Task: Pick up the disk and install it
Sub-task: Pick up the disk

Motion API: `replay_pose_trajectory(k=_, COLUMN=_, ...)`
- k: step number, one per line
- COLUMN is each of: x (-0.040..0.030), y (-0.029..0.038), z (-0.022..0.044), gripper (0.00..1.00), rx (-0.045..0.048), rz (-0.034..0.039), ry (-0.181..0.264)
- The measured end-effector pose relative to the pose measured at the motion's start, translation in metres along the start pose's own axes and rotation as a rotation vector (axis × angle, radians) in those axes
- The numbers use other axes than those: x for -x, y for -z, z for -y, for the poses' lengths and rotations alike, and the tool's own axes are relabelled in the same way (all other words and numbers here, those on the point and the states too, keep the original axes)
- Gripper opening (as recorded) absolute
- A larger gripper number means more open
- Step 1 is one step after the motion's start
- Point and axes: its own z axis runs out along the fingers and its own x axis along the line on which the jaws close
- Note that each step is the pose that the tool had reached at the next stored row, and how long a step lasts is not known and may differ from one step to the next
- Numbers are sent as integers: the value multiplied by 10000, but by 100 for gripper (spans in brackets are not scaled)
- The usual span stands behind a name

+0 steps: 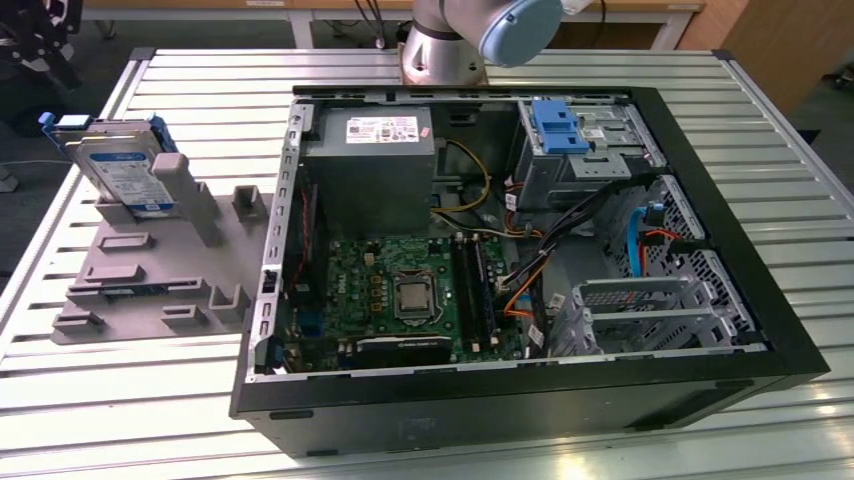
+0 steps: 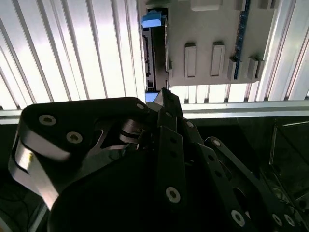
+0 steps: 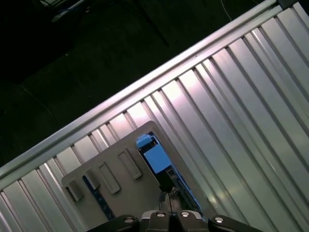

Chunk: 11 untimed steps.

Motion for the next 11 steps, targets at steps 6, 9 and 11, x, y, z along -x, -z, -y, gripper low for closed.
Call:
replay_pose_trajectory(k=6, x=0, y=-4, z=1, gripper=11, rx=27, rz=-41, ry=1072)
replay_pose_trajectory(k=9, x=-1, y=-4, z=0, gripper=11, rx=36, rz=-56, ry=1428)
replay_pose_trajectory(k=11, x=0, y=-4, z=1, gripper=11, rx=37, rz=-57, ry=1462)
